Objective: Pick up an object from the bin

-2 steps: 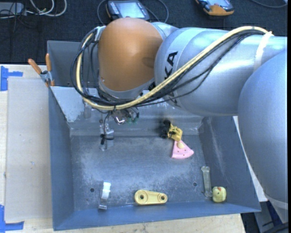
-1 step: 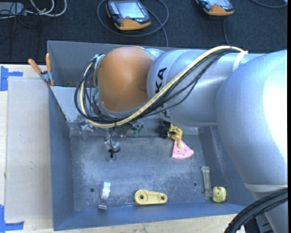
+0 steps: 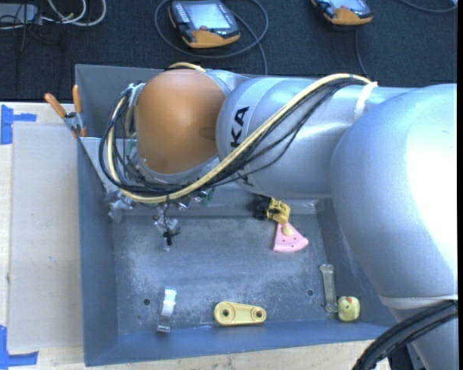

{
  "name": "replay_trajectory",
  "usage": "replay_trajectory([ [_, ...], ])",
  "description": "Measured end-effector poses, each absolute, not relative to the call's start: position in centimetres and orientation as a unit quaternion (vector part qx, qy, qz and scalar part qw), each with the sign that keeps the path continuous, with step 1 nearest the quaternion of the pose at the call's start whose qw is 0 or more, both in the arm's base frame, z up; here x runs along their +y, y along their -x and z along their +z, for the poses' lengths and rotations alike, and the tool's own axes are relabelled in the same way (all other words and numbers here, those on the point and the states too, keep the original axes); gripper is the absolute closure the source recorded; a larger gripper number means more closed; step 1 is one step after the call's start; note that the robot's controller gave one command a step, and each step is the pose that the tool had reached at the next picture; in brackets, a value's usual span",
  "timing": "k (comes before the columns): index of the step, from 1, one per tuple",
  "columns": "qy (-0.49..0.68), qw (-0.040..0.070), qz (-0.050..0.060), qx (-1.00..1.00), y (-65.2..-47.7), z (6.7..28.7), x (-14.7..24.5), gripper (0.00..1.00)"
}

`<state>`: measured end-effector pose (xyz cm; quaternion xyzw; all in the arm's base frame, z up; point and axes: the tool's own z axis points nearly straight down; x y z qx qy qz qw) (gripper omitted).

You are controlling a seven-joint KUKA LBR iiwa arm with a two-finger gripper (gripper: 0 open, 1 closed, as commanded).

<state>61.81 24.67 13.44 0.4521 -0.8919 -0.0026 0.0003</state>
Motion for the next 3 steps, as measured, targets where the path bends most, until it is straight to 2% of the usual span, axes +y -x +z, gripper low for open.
replay_trajectory([
  [1, -0.524, -0.003, -0.003, -0.852, -61.6, 17.6, 24.9, 0.0],
  [2, -0.585, -0.001, -0.003, -0.811, -60.3, 12.7, 22.0, 0.0],
  [3, -0.693, -0.002, -0.004, -0.72, -57.6, 14.9, 24.4, 0.0],
])
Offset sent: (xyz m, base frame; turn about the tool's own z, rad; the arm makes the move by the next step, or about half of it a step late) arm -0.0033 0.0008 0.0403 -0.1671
